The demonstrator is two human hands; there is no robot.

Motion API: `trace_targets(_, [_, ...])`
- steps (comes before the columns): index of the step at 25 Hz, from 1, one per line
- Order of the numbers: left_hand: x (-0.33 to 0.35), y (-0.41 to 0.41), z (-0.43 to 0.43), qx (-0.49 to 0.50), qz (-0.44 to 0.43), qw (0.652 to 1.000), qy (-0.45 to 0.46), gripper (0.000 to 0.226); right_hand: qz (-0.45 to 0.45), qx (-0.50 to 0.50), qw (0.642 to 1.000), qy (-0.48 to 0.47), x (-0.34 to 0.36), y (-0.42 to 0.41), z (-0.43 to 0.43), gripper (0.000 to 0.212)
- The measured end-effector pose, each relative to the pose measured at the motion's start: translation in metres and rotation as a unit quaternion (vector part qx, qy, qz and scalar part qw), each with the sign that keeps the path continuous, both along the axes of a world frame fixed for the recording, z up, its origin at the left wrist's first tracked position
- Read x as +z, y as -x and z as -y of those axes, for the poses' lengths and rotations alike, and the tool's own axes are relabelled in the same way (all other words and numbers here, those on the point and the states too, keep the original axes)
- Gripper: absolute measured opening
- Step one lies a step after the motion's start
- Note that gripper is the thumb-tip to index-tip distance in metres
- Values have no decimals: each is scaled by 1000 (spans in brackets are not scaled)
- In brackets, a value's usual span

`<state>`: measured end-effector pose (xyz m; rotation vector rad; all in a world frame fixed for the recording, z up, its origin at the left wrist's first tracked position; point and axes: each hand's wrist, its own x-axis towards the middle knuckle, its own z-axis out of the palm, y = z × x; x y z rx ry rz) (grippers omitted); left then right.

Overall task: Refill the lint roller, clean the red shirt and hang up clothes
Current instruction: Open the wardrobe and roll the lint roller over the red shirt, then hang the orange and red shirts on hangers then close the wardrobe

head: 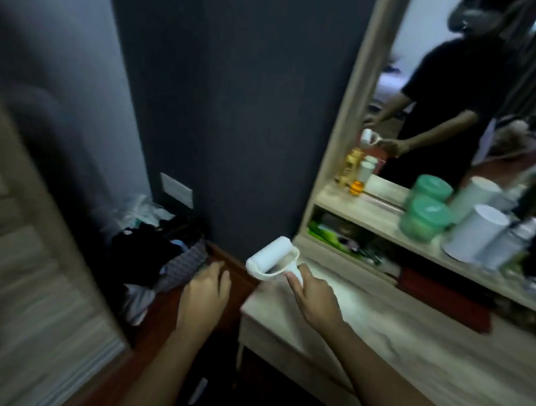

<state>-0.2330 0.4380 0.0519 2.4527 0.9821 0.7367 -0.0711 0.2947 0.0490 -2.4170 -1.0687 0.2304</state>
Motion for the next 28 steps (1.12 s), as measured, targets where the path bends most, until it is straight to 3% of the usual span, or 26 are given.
trace_targets(3, [-31,-58,45,-81,-46,995,46,45,5,-45,998,41,-28,-53,63,42])
trace_targets(8, [-94,-136,98,-154,-145,976,57,35,-17,-134,985,103,-75,-114,140,45])
trace_targets(15, [-137,-188,138,-158,-181,968,70,60,-108,-226,968,-2,-113,-144,168,48])
trace_targets(19, [-152,-199,139,-154,-209,965,41,75,-57,-252,966,-3,-124,-147,159,41])
trace_targets(24, [-149,-199,140,-164,-221,960,46,83,48,-271,954,121,-120,-141,158,51])
trace_targets(28, [-120,-194,123,-173,-210,962,26,90,94,-252,962,37,-87,-133,153,50])
